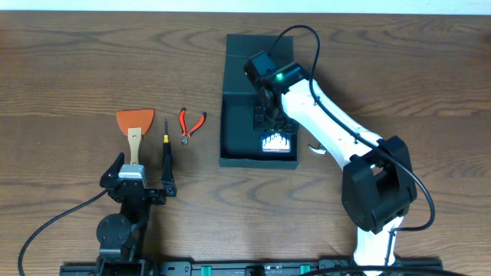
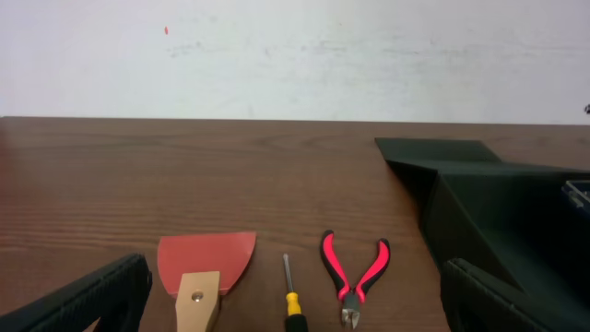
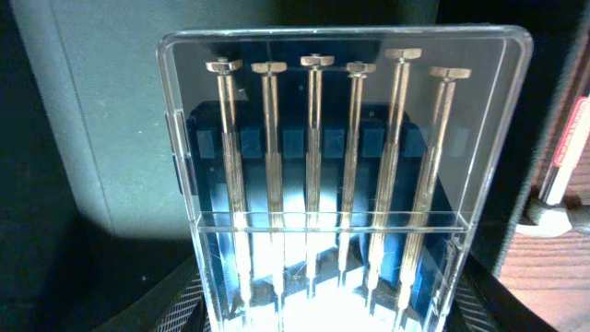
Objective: Pack container
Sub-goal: 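Lower the case into the black box and open the right gripper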
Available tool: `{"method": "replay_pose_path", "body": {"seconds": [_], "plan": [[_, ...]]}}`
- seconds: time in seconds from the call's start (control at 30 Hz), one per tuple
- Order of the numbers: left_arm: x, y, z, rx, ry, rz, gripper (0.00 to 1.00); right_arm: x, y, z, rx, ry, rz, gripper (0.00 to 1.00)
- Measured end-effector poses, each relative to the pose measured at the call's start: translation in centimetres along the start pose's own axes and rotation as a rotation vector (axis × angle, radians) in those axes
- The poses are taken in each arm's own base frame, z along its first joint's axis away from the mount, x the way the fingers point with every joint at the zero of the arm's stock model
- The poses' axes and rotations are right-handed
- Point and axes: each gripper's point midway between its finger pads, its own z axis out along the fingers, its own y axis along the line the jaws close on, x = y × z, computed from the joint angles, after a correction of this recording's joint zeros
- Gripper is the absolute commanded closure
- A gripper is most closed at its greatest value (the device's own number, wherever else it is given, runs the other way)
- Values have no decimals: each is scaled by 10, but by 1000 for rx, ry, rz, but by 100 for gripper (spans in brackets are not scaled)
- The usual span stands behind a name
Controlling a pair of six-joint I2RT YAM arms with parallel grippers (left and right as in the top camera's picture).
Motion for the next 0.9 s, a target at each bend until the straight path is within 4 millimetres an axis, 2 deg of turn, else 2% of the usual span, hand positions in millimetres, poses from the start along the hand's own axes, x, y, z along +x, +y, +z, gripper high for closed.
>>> {"method": "replay_pose_path", "body": {"seconds": [0.4,0.57,0.9], "plan": [[0,0,0,0,0,0,2,3,-1,11,-1,4,2,73],[0,0,0,0,0,0,2,3,0,15,-8,-2,2,67],[0,0,0,0,0,0,2,10,-3,24,-3,20,2,68]]}}
